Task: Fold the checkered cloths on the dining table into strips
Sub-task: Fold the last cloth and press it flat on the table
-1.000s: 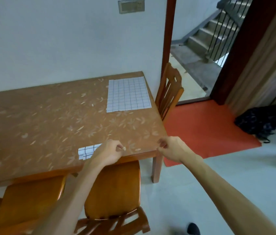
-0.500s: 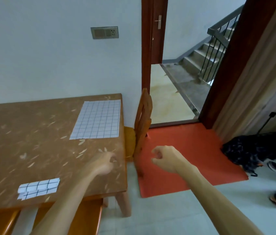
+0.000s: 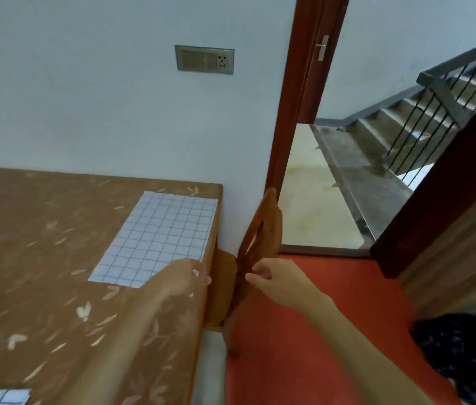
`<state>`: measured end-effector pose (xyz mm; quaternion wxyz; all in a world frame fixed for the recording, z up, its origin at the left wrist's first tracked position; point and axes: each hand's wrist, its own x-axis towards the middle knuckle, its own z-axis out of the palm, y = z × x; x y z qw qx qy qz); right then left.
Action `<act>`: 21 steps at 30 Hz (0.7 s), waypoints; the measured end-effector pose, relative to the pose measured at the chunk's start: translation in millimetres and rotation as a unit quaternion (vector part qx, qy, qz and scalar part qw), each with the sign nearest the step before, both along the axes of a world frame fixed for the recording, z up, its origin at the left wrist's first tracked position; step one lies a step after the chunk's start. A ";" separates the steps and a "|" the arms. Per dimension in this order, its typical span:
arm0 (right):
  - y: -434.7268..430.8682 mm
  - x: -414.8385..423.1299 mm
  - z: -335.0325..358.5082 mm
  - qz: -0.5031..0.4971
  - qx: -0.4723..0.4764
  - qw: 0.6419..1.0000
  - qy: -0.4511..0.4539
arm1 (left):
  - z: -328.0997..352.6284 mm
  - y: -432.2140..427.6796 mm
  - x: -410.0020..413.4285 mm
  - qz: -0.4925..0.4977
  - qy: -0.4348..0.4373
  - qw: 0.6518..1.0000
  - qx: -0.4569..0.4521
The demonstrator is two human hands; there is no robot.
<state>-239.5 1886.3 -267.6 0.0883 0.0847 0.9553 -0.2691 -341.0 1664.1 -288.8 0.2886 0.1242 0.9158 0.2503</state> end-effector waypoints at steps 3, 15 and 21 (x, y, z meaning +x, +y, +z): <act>7.7 -62.3 -7.3 0.022 -0.004 1.000 -0.002 | -6.3 7.6 -43.5 0.000 0.015 1.000 -0.008; 6.2 -259.0 -75.9 0.155 -0.006 0.984 -0.093 | -85.1 -30.4 -106.6 0.241 -0.093 0.965 -0.041; 16.9 -367.3 -128.1 0.192 0.001 0.975 -0.116 | -126.5 -26.7 -137.1 0.430 -0.135 0.891 -0.063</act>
